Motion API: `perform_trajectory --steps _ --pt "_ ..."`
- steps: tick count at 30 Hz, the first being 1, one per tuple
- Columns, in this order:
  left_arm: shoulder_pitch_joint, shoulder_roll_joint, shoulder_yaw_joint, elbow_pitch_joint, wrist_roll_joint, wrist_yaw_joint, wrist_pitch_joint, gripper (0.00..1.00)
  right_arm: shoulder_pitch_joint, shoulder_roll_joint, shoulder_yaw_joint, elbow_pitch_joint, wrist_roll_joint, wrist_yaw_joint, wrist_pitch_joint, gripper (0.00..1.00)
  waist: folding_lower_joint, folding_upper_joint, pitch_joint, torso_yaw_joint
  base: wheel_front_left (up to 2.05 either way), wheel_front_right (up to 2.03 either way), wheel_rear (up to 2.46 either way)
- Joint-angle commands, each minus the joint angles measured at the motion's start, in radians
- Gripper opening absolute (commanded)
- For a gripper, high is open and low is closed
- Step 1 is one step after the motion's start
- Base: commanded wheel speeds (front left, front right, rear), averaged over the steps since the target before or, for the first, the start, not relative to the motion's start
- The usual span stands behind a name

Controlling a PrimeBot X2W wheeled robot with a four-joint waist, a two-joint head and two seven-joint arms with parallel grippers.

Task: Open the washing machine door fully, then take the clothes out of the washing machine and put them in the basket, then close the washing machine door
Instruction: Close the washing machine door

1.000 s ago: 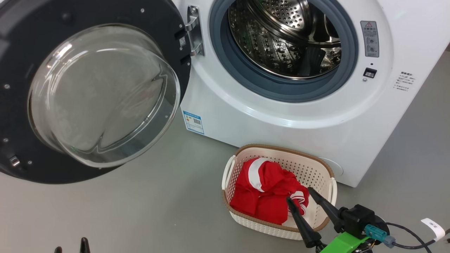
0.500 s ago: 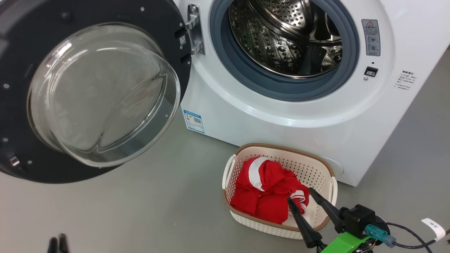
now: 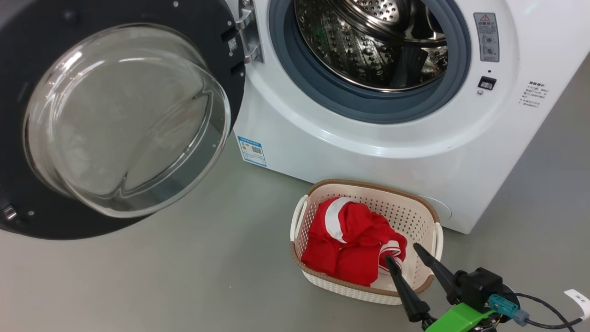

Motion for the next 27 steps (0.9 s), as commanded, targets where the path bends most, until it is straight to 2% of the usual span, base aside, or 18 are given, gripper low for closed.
perform_trajectory --steps 1,5,9,14,15,18,23,27 --pt "-0.094 0.082 0.047 -0.006 -0.039 -0.003 -0.005 0.00 0.002 0.005 0.010 -0.029 -0.007 0.002 -0.005 1.00 0.0000 0.0000 0.008 -0.003 0.00 0.00 0.00" --pt "-0.224 0.210 0.064 0.070 -0.101 -0.003 -0.005 0.00 0.012 0.010 -0.003 -0.038 -0.018 0.002 -0.005 1.00 0.0000 0.0000 0.021 -0.007 0.00 0.00 0.00" --pt "-0.342 0.305 0.063 0.197 -0.179 -0.003 -0.005 0.00 0.022 0.013 -0.014 -0.045 -0.028 0.002 -0.005 1.00 0.0000 0.0000 0.032 -0.009 0.00 0.00 0.00" --pt "-0.450 0.427 0.012 0.423 -0.290 -0.003 -0.005 0.00 0.021 0.014 -0.014 -0.049 -0.036 0.002 -0.005 1.00 0.0000 0.0000 0.050 -0.019 0.00 0.00 0.00" --pt "-0.498 0.467 -0.015 0.526 -0.362 -0.003 0.012 0.00 0.016 0.014 -0.012 -0.049 -0.039 0.002 -0.005 1.00 0.0000 0.0000 0.059 -0.024 0.00 0.00 0.00" --pt "-0.569 0.521 -0.059 0.674 -0.468 -0.003 0.094 0.00 0.008 0.015 -0.006 -0.047 -0.045 0.002 -0.005 1.00 0.0000 0.0000 0.078 -0.029 0.00 0.00 0.00" --pt "-0.670 0.569 -0.089 0.880 -0.646 -0.003 0.273 0.00 -0.009 0.017 0.011 -0.040 -0.048 0.002 -0.005 1.00 0.0000 0.0000 0.107 -0.040 0.00 0.00 0.00" --pt "-0.711 0.605 -0.112 0.998 -0.727 -0.003 0.431 0.00 -0.024 0.018 0.023 -0.036 -0.051 0.002 -0.005 1.00 0.0000 0.0000 0.134 -0.051 0.00 0.00 0.00"
